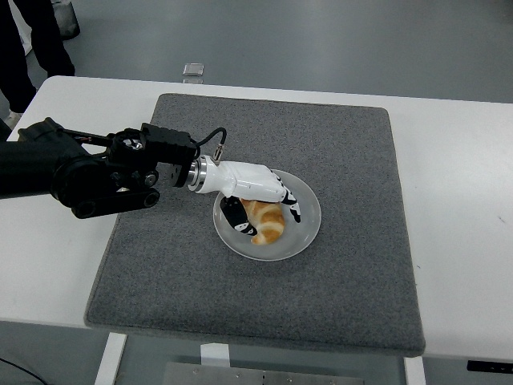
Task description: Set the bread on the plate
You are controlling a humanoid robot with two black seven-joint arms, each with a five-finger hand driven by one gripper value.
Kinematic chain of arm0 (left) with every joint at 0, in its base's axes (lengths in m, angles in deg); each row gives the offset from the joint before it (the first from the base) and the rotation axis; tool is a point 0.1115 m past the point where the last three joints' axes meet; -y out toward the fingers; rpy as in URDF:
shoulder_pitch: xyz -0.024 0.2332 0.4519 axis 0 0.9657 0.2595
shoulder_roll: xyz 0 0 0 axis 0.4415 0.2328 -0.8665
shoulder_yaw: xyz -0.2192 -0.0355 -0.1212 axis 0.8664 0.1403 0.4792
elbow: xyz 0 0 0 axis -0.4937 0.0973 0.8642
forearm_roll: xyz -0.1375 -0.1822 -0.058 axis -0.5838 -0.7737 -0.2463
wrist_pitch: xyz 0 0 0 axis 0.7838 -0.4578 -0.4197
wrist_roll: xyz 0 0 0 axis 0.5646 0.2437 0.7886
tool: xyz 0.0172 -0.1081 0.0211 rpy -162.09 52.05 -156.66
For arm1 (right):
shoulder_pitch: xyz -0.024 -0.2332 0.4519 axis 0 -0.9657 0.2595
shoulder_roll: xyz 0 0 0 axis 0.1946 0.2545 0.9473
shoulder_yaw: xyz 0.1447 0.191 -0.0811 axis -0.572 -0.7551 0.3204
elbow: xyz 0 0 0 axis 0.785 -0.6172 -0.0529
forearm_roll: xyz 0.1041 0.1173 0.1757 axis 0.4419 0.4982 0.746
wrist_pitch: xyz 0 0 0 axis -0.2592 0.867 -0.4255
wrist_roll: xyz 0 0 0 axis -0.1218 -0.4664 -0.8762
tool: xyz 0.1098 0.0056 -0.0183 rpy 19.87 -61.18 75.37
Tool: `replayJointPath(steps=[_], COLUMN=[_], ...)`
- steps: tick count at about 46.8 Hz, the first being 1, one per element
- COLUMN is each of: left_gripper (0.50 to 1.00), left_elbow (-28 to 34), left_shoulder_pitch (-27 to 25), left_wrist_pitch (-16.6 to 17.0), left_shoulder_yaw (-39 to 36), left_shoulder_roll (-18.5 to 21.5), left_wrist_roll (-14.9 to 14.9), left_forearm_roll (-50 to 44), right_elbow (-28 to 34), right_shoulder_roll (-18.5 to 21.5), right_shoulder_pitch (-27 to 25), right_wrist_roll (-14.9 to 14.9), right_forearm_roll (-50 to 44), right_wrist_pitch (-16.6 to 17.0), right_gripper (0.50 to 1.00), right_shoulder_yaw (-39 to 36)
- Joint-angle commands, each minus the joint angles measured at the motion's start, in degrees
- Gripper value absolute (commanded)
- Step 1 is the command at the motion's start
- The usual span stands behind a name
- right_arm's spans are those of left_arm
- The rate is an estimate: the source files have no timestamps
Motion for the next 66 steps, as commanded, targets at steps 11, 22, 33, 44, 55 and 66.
replayJointPath(steps=[11, 22, 33, 44, 55, 66], left_gripper=[0.992, 0.994, 0.994, 0.994, 0.994, 0.994], left_elbow=[0.6, 0.1, -7.5, -17.4, -22.3, -22.2], left_shoulder_pitch=[-0.6, -1.2, -1.1, -1.1, 1.6, 11.1], left_wrist_pitch=[-1.1, -9.1, -13.3, -13.3, -13.3, -13.3], left_shoulder_yaw=[6.3, 19.5, 28.4, 28.9, 28.9, 39.1], left_shoulder_roll=[0.3, 1.2, 0.9, 0.8, 2.9, 4.6], left_wrist_roll=[0.1, 0.1, -0.4, -3.2, -13.2, -13.7], left_forearm_roll=[-4.9, -12.8, -26.7, -51.0, -81.4, -93.7], right_elbow=[0.0, 0.0, 0.0, 0.0, 0.0, 0.0], right_shoulder_roll=[0.0, 0.0, 0.0, 0.0, 0.0, 0.0], right_shoulder_pitch=[0.0, 0.0, 0.0, 0.0, 0.0, 0.0], right_wrist_roll=[0.0, 0.0, 0.0, 0.0, 0.0, 0.0], right_forearm_roll=[0.0, 0.0, 0.0, 0.0, 0.0, 0.0], right_wrist_pitch=[0.0, 0.0, 0.0, 0.0, 0.0, 0.0], right_gripper=[0.952, 0.952, 0.952, 0.952, 0.952, 0.954], right_shoulder_yaw=[0.0, 0.0, -0.1, -0.1, 0.0, -0.2])
